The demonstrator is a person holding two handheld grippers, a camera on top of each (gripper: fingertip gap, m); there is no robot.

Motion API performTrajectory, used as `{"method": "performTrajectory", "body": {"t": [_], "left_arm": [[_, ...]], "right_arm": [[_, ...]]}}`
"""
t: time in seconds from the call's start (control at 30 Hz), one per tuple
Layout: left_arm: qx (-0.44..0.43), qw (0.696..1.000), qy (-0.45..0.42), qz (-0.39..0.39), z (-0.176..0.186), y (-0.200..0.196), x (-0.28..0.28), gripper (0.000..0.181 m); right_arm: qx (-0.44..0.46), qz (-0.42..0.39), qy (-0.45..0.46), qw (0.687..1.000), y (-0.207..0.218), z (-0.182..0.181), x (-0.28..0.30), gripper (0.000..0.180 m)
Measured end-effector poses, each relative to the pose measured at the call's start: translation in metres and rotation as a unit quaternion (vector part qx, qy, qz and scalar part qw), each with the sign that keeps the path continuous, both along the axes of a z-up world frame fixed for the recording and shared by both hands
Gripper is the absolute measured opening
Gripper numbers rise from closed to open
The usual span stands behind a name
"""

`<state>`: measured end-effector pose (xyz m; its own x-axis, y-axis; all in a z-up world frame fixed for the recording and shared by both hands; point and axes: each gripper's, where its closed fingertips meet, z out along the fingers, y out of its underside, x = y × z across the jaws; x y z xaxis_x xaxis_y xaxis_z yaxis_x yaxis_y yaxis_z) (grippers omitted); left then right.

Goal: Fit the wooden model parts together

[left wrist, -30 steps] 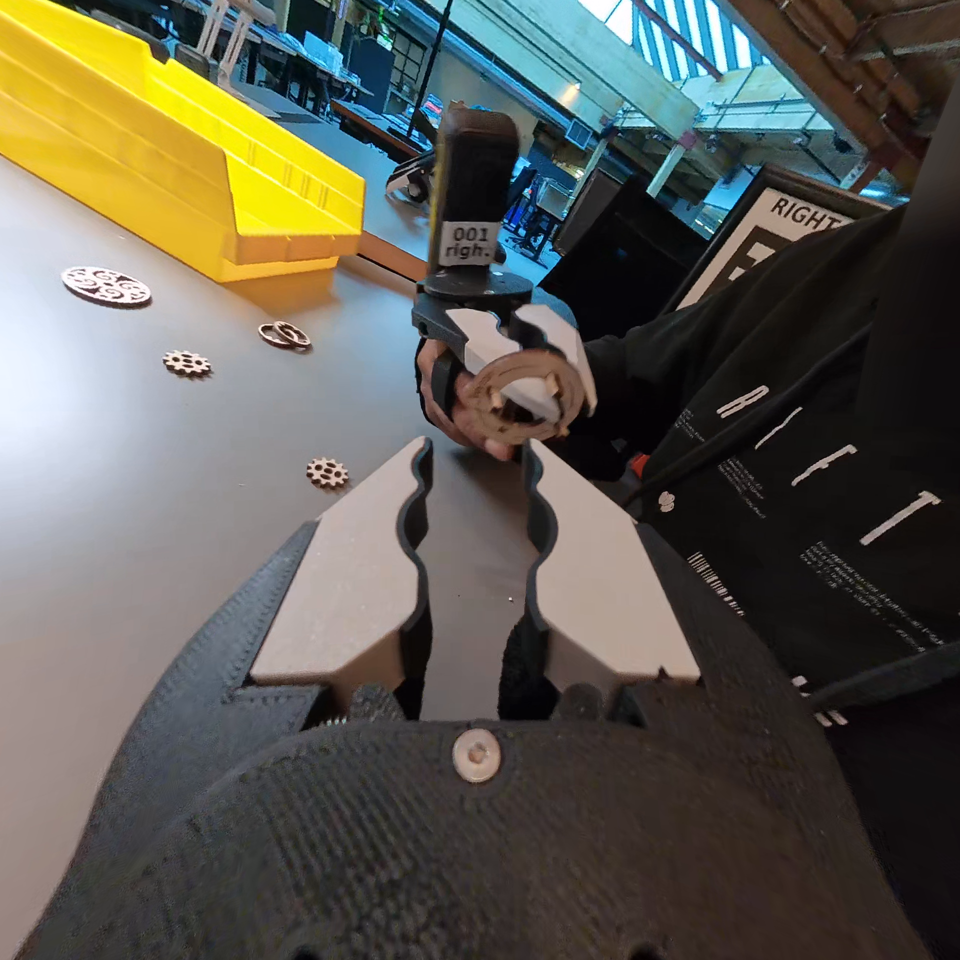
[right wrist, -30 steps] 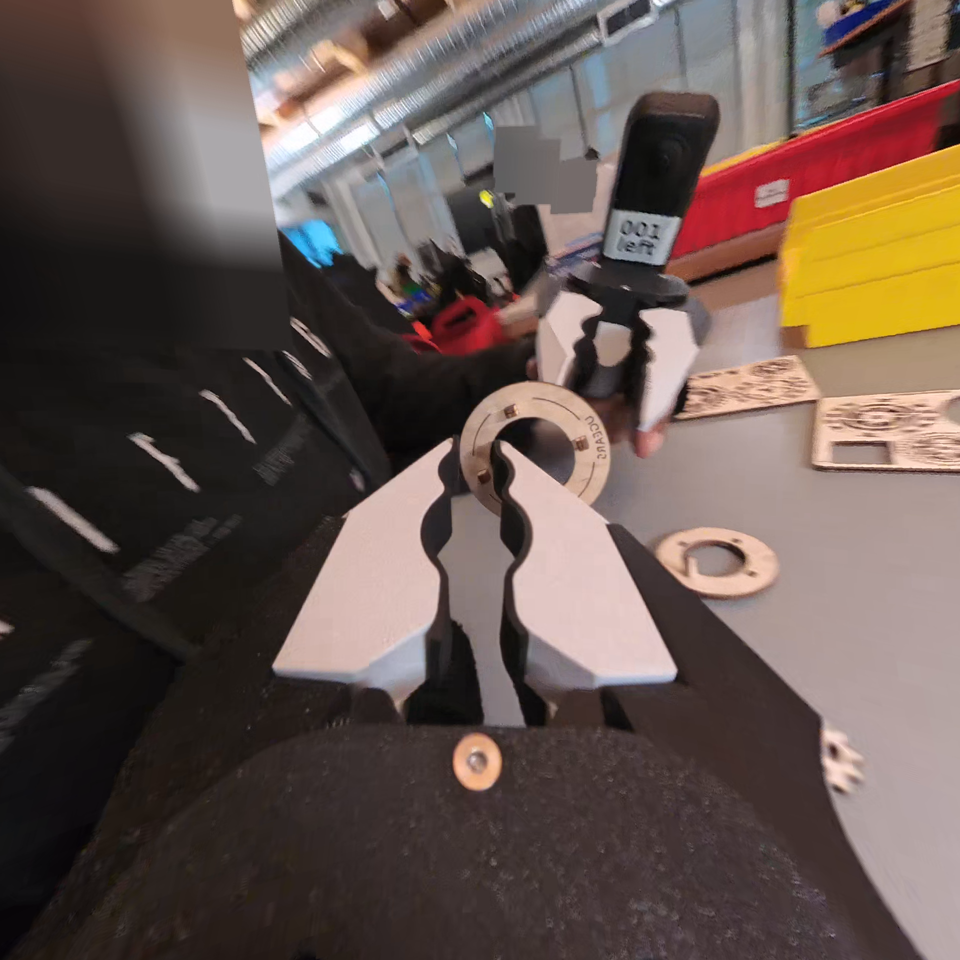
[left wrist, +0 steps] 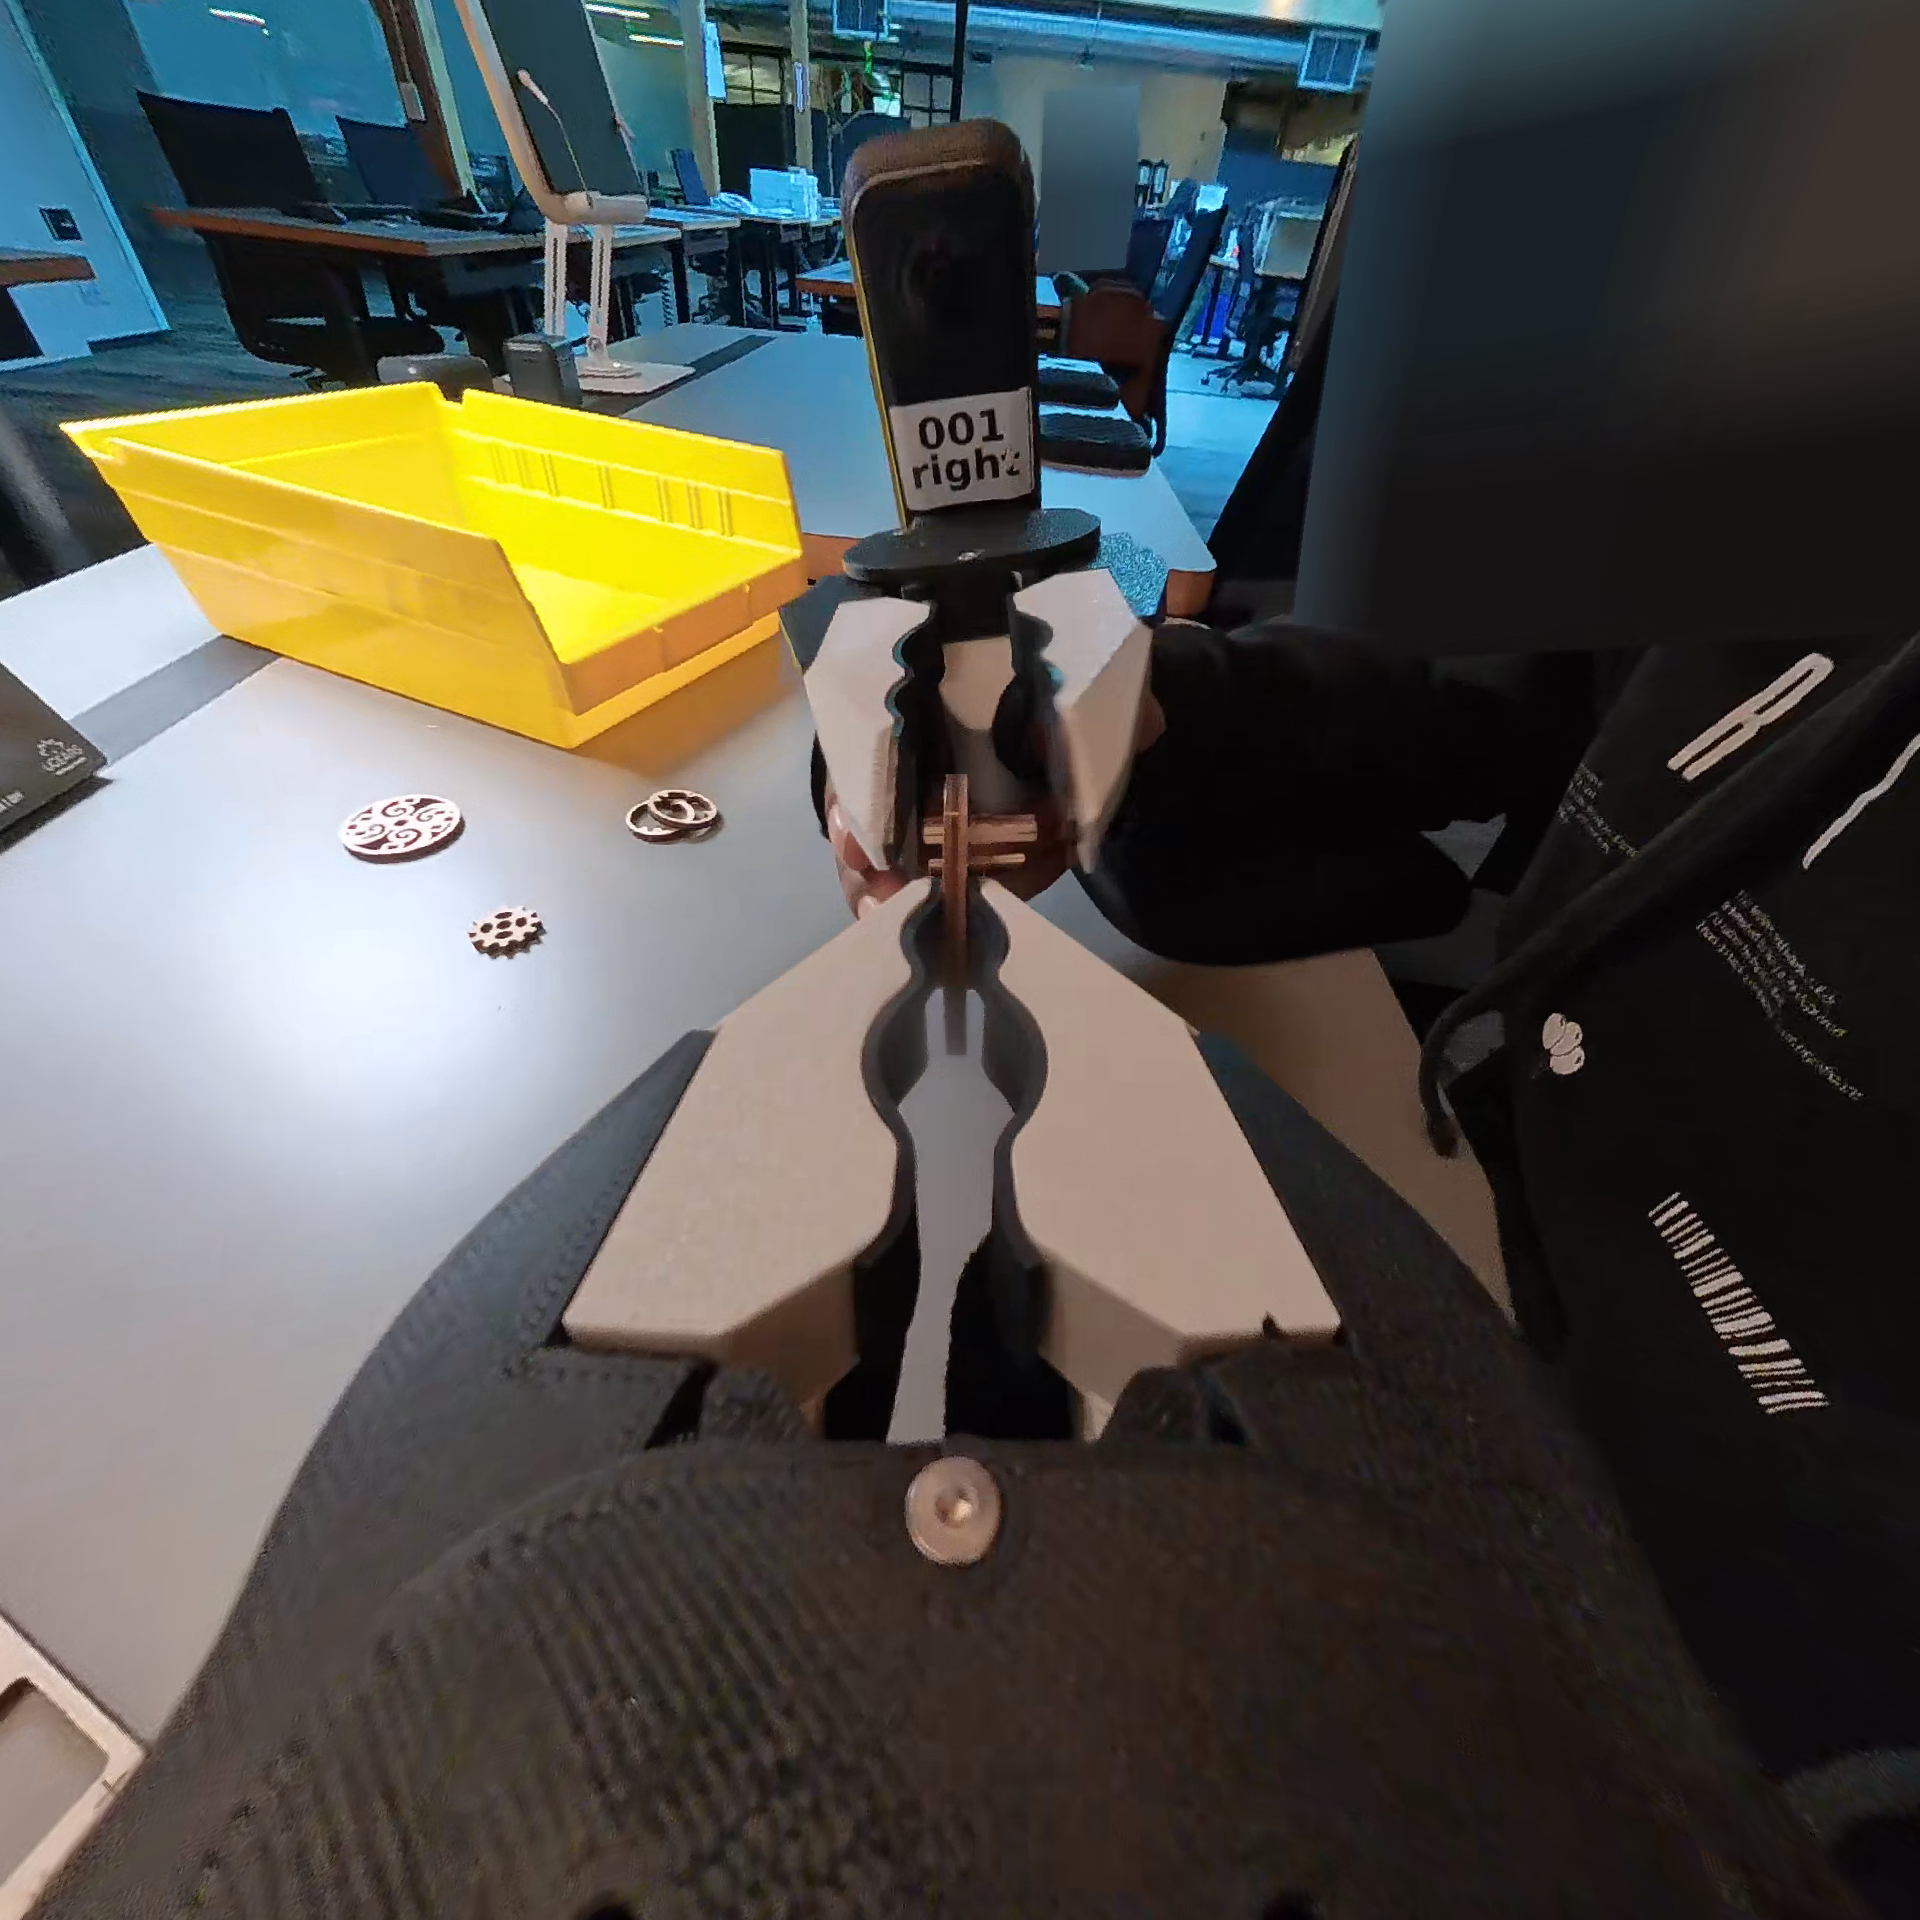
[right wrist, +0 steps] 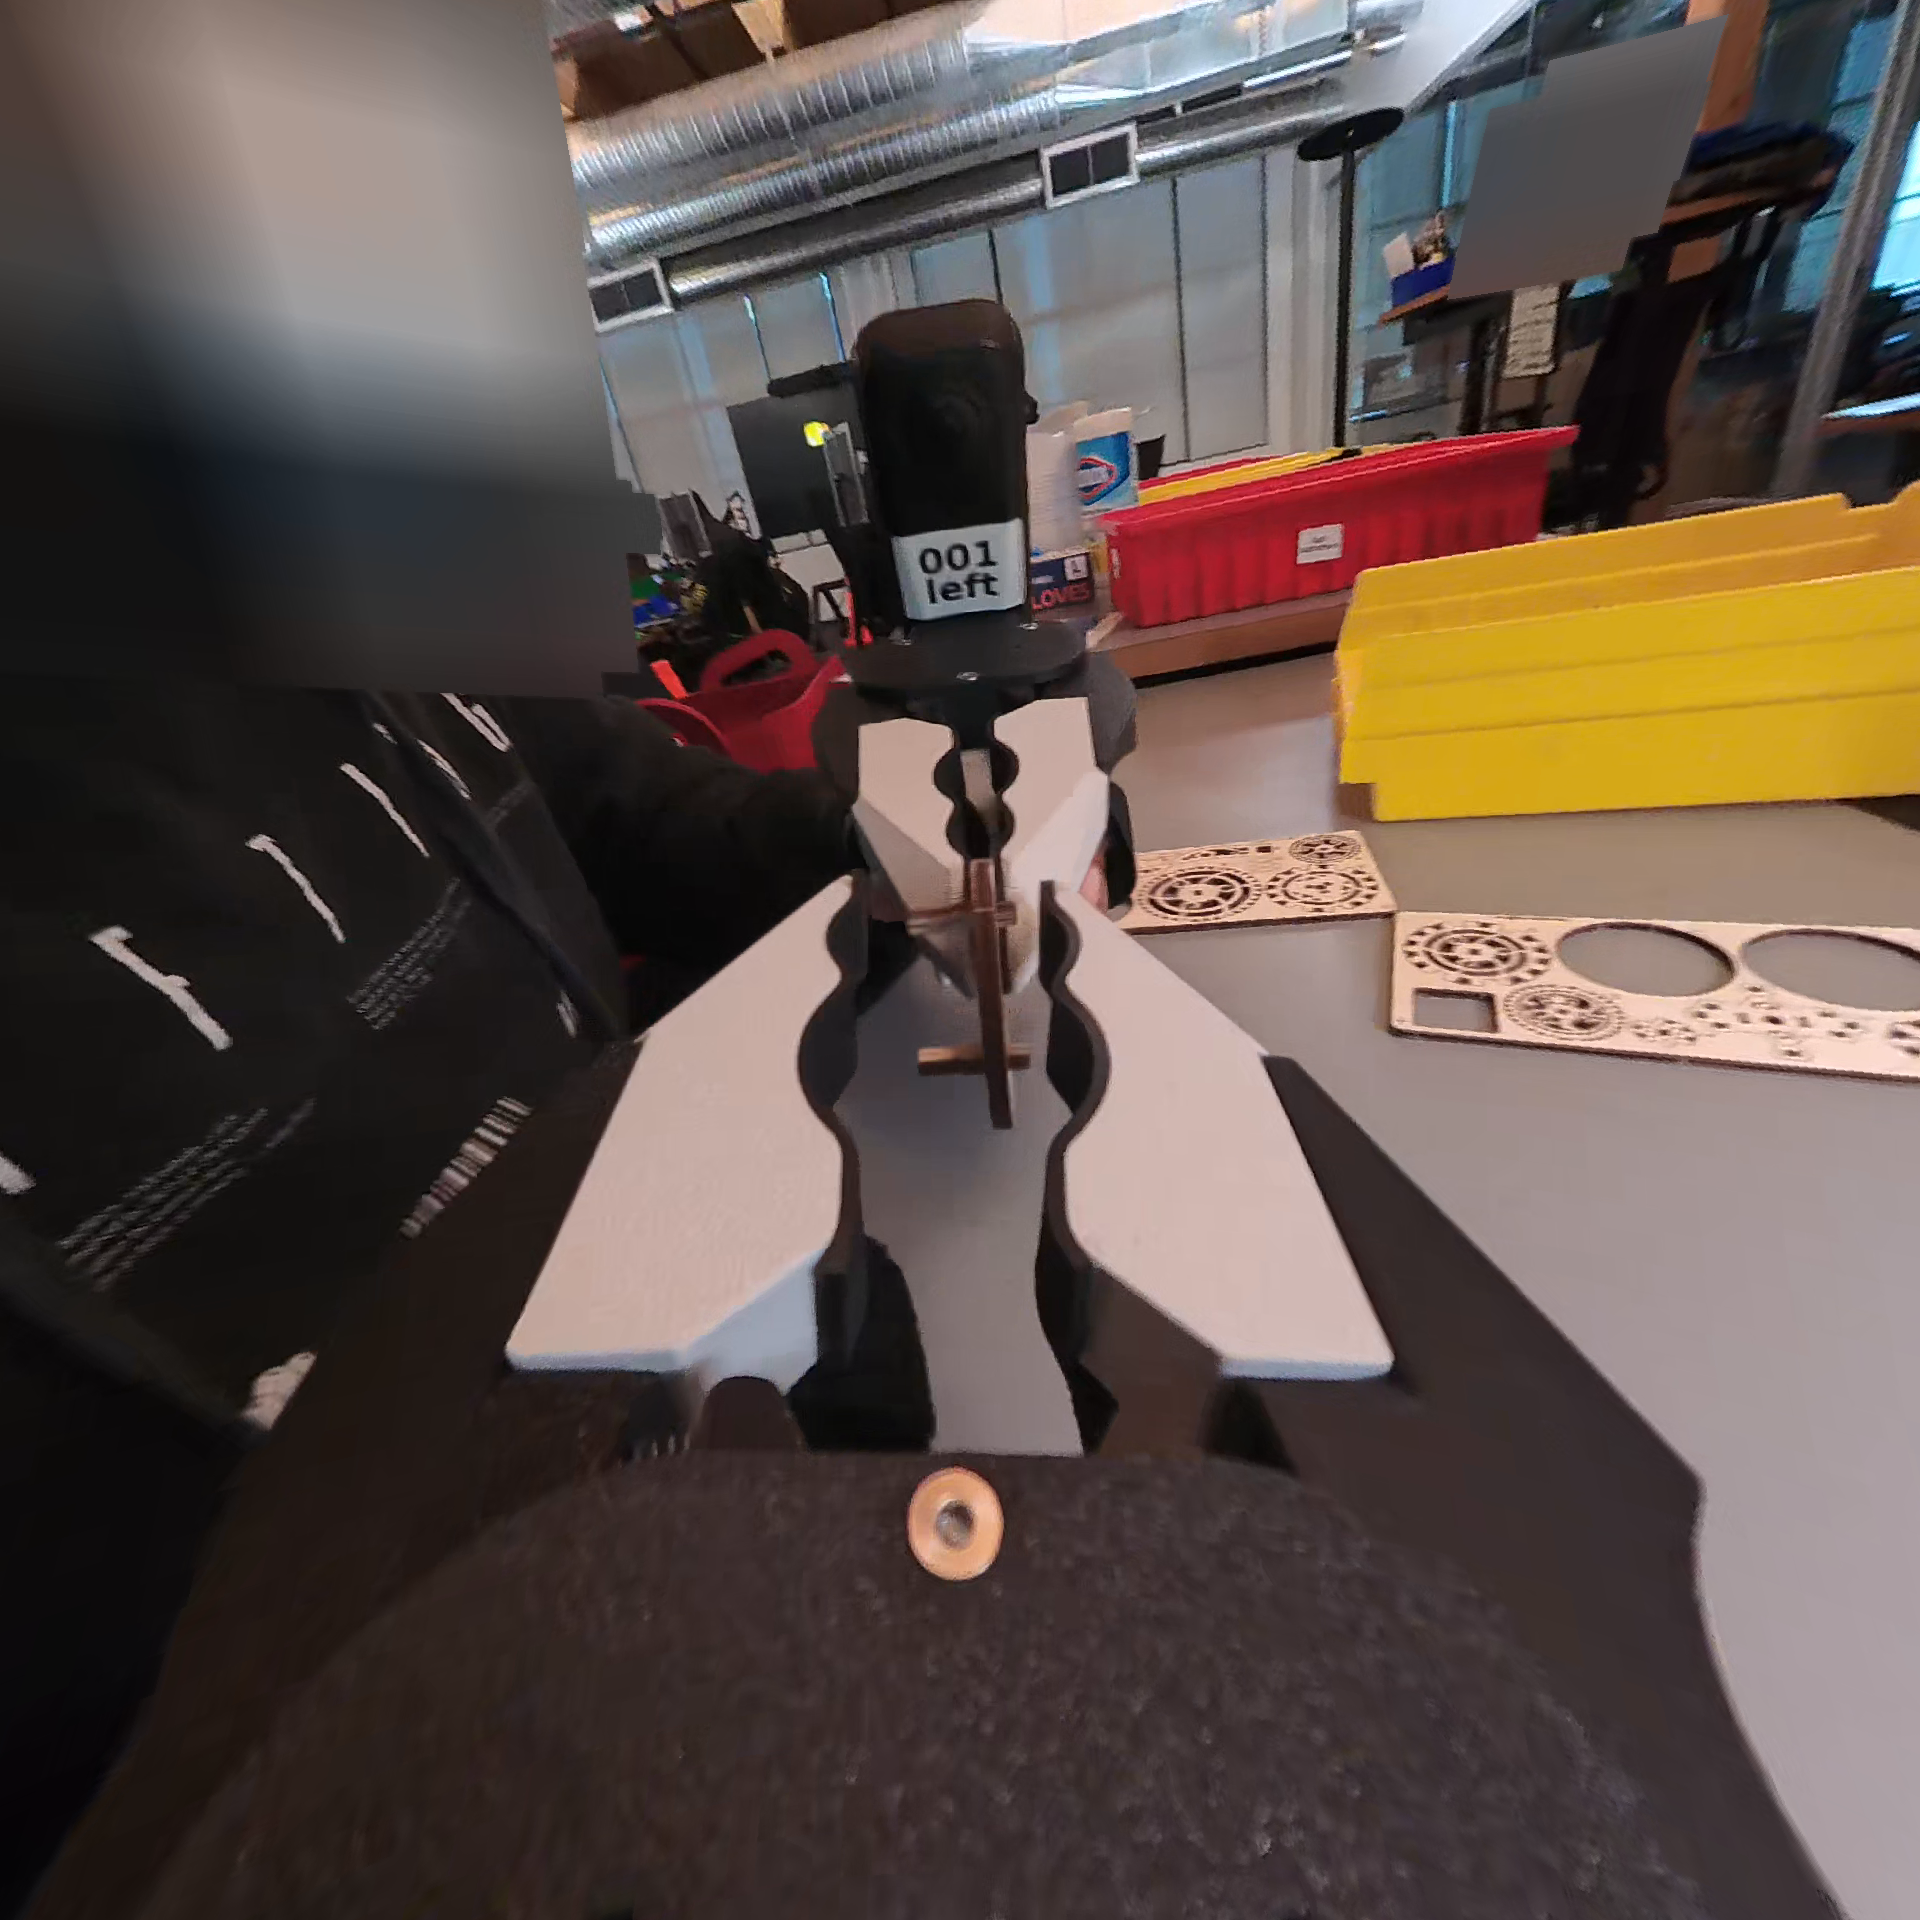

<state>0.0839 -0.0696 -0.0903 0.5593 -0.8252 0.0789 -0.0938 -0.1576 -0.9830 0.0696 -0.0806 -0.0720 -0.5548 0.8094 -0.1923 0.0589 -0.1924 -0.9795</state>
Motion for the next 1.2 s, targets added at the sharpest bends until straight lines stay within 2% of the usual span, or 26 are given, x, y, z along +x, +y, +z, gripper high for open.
{"method": "performTrajectory", "body": {"t": [0.07,0.4,0.63,0.73,1.2], "left_arm": [[0.007,1.000,0.007,0.003,0.001,0.000,0.001,0.001],[0.031,0.999,0.017,-0.006,0.006,-0.005,0.005,0.001],[0.042,0.998,0.025,-0.027,0.004,-0.011,0.007,0.002],[0.053,0.997,0.046,-0.010,0.000,-0.006,0.006,0.000],[0.012,1.000,-0.001,0.010,0.002,0.002,0.004,0.002]], "right_arm": [[0.028,-0.013,0.010,0.999,0.001,-0.001,0.000,0.019],[0.109,-0.034,0.052,0.992,-0.004,0.004,0.004,0.018],[0.101,-0.013,0.053,0.993,-0.010,0.002,0.005,0.018],[0.081,-0.003,0.033,0.996,-0.008,-0.003,0.005,0.018],[0.066,-0.024,0.031,0.997,-0.002,-0.001,0.004,0.019]]}}
